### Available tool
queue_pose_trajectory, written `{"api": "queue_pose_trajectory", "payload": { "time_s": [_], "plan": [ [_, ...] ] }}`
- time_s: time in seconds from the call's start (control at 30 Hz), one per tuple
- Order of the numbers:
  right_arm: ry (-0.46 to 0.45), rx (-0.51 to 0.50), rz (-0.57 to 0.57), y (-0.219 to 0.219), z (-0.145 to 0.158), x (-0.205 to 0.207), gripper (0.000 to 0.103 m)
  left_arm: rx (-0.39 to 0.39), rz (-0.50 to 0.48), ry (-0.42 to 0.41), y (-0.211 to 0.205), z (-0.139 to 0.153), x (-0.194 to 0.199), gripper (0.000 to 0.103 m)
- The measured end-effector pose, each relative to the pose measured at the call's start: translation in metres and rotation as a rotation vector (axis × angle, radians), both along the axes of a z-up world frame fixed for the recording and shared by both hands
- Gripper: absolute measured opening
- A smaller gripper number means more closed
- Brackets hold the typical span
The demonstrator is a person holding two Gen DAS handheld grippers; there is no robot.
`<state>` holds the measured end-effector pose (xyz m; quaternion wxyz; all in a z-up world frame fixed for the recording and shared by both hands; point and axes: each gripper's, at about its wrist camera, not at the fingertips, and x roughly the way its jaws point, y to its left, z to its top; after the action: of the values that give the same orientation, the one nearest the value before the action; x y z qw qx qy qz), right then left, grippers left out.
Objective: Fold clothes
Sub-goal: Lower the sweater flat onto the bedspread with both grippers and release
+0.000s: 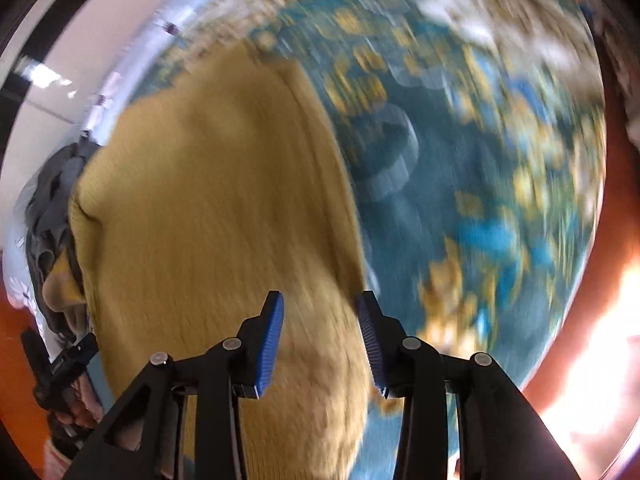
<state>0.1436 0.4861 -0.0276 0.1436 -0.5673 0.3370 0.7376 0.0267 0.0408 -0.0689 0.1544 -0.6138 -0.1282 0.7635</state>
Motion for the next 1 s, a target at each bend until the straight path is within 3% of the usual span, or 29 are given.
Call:
{"api": "queue_pose_trajectory", "payload": {
  "time_s": [0.1, 0.23, 0.27, 0.3, 0.33, 0.37, 0.43, 0.5, 0.67, 0.77, 1.0],
  "plan": [
    [-0.034, -0.072, -0.06, -0.007, -0.015, 0.021, 0.04, 0.008, -0.001, -0.037, 0.005, -0.009, 0.01, 0.063],
    [-0.037, -0.09, -0.077, -0.021, -0.013, 0.034, 0.04, 0.012, 0.003, -0.034, 0.01, -0.007, 0.019, 0.06],
    [-0.049, -0.087, -0.072, -0.025, -0.013, 0.036, 0.04, 0.012, 0.01, -0.038, 0.011, -0.006, 0.021, 0.053],
    [-0.055, -0.083, -0.071, -0.029, -0.013, 0.037, 0.04, 0.005, 0.016, -0.04, 0.012, -0.006, 0.023, 0.034],
    [-0.061, -0.079, -0.071, -0.033, -0.013, 0.038, 0.039, -0.002, 0.02, -0.042, 0.013, -0.006, 0.024, 0.021],
    [-0.066, -0.072, -0.068, -0.036, -0.011, 0.039, 0.037, -0.006, 0.025, -0.036, 0.013, -0.004, 0.026, 0.015],
    [-0.078, -0.043, -0.051, -0.044, -0.008, 0.041, 0.017, -0.014, 0.041, -0.009, 0.013, 0.001, 0.031, 0.013],
    [-0.086, 0.003, -0.014, -0.052, 0.0, 0.041, 0.014, -0.02, 0.057, 0.019, 0.012, 0.013, 0.036, 0.011],
    [-0.032, 0.049, 0.069, -0.065, 0.032, 0.043, 0.013, -0.02, 0.042, 0.102, 0.001, 0.057, 0.045, 0.007],
    [-0.003, 0.017, 0.081, -0.068, 0.048, 0.052, 0.013, -0.035, 0.024, 0.131, -0.018, 0.073, 0.05, 0.007],
    [-0.149, -0.01, 0.181, -0.092, 0.027, 0.058, 0.013, -0.045, 0.053, 0.04, -0.061, 0.039, 0.069, 0.007]
  ]
}}
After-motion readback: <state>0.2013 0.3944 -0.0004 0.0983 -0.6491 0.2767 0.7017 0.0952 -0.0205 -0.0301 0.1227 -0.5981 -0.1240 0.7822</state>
